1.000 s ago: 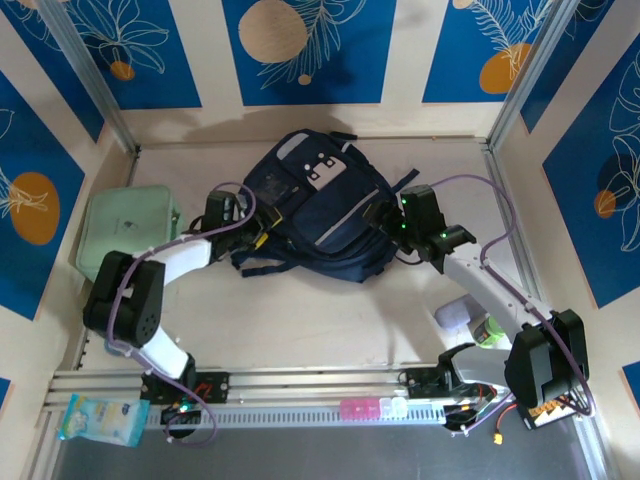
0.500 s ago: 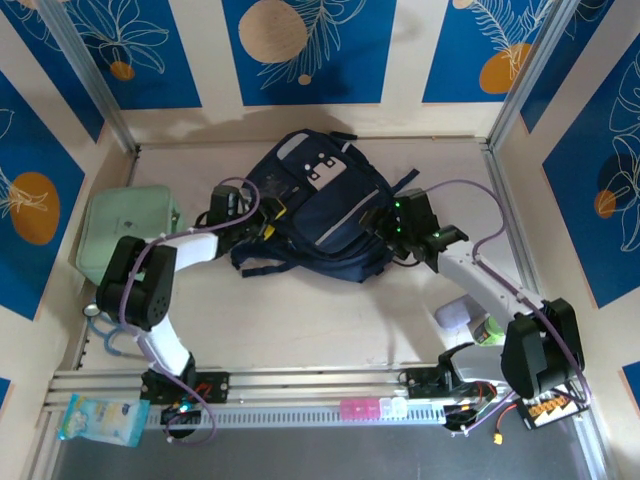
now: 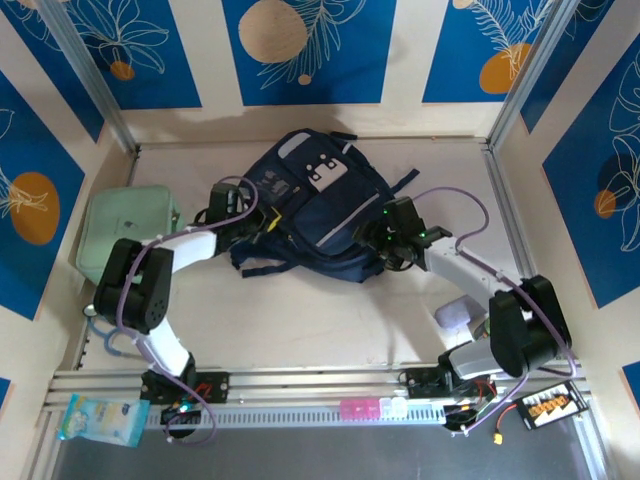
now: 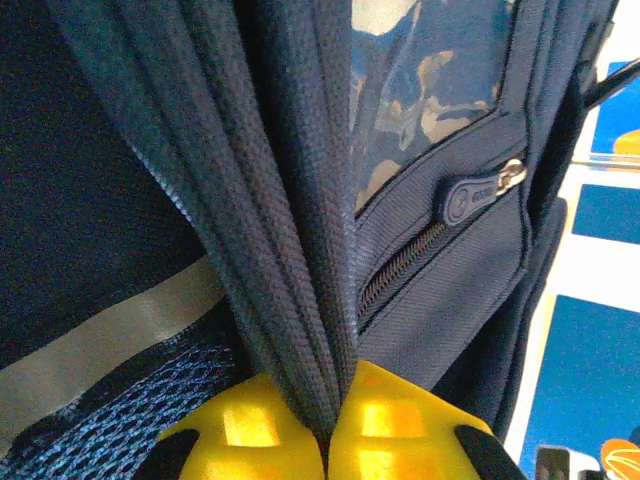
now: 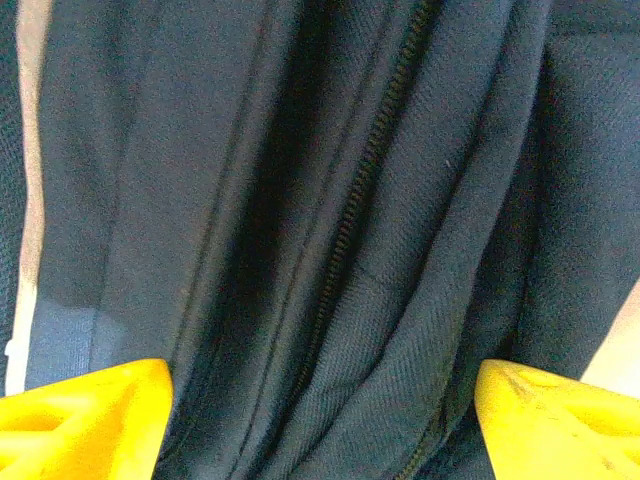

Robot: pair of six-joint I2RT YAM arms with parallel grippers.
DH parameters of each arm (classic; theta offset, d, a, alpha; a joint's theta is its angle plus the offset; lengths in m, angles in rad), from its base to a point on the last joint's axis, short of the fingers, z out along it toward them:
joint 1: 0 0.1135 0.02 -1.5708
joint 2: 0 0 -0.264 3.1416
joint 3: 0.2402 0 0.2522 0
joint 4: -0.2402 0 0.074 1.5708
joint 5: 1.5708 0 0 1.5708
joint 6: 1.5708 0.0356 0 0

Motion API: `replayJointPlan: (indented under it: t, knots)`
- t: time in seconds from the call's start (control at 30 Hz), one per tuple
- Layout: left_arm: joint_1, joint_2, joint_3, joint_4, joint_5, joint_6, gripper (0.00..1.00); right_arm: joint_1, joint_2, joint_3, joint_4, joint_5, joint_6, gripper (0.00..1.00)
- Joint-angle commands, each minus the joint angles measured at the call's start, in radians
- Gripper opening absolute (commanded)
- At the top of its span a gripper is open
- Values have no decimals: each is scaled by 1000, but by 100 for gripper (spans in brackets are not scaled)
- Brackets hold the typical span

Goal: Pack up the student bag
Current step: Rotate the student bag at the center of the table, then zip the student bag at the center of the table.

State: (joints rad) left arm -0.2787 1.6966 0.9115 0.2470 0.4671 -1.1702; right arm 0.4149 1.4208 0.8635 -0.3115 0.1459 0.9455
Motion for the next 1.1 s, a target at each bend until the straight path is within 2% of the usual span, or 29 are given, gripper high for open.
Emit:
replayJointPlan:
  t: [0.0, 0.2, 0.47, 0.6, 0.7, 0.8, 0.93, 1.07]
  knots:
    - [4, -95, -11, 12, 15, 2, 0, -31, 60, 67, 80, -32, -95, 80]
    - [4, -221, -124, 106, -5, -153, 0, -62, 160, 177, 85, -88, -151, 77]
    - [-41, -299, -155, 125, -121, -347, 0, -42, 50, 210, -122, 132, -169, 77]
    - [-93, -281, -112, 89, -178, -384, 0, 15, -55, 221, -188, 184, -225, 77]
    - [-130, -250, -83, 59, -218, -399, 0, 111, -101, 233, -204, 180, -266, 76]
    - [-163, -210, -43, 26, -237, -412, 0, 231, -98, 250, -201, 152, -285, 72]
    - [-205, -159, 13, -12, -240, -416, 0, 376, -44, 243, -124, 96, -300, 58]
    - [-225, -135, 28, -14, -239, -427, 0, 413, 31, 228, -40, 48, -297, 39]
